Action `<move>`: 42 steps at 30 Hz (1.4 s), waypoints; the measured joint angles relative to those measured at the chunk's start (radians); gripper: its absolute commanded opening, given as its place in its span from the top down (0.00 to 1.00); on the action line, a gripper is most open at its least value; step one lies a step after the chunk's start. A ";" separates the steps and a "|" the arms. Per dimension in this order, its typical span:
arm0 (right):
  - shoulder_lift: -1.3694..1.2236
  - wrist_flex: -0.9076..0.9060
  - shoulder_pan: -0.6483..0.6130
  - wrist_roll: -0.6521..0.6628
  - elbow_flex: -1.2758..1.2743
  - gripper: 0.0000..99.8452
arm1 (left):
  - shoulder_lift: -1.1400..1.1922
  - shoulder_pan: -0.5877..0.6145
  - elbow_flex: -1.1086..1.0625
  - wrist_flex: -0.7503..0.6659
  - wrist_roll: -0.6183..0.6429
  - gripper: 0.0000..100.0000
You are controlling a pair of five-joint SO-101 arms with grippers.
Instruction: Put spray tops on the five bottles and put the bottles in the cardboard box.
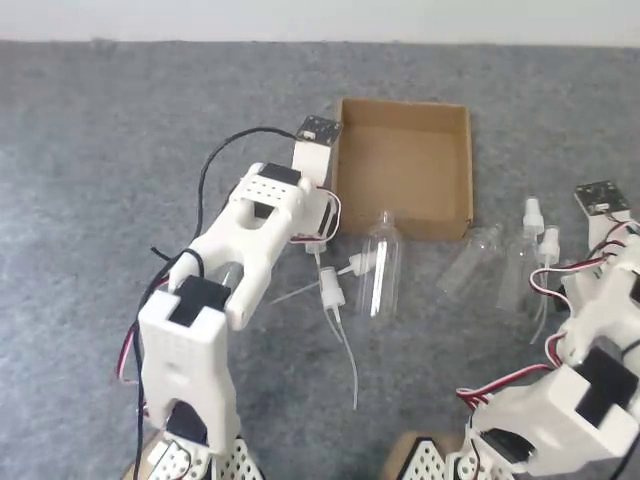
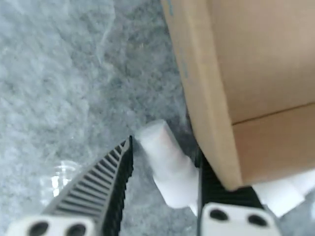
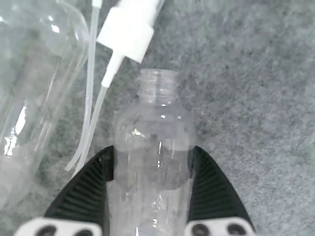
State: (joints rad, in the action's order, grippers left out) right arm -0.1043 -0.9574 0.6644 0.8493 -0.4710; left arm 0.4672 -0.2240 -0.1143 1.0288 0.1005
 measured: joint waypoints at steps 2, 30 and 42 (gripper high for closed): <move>0.000 0.002 0.000 0.000 0.000 0.99 | 0.015 0.008 0.023 0.002 0.000 0.89; 0.000 0.002 0.000 0.000 0.000 0.99 | -0.087 0.020 0.072 0.152 -0.012 0.97; 0.000 0.002 0.000 0.000 0.000 0.99 | -0.061 0.026 -0.083 0.035 -0.120 0.85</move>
State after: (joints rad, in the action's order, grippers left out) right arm -0.1043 -0.9559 0.6644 0.8493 -0.4710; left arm 0.4058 -0.1979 -0.1972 1.0641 -0.0192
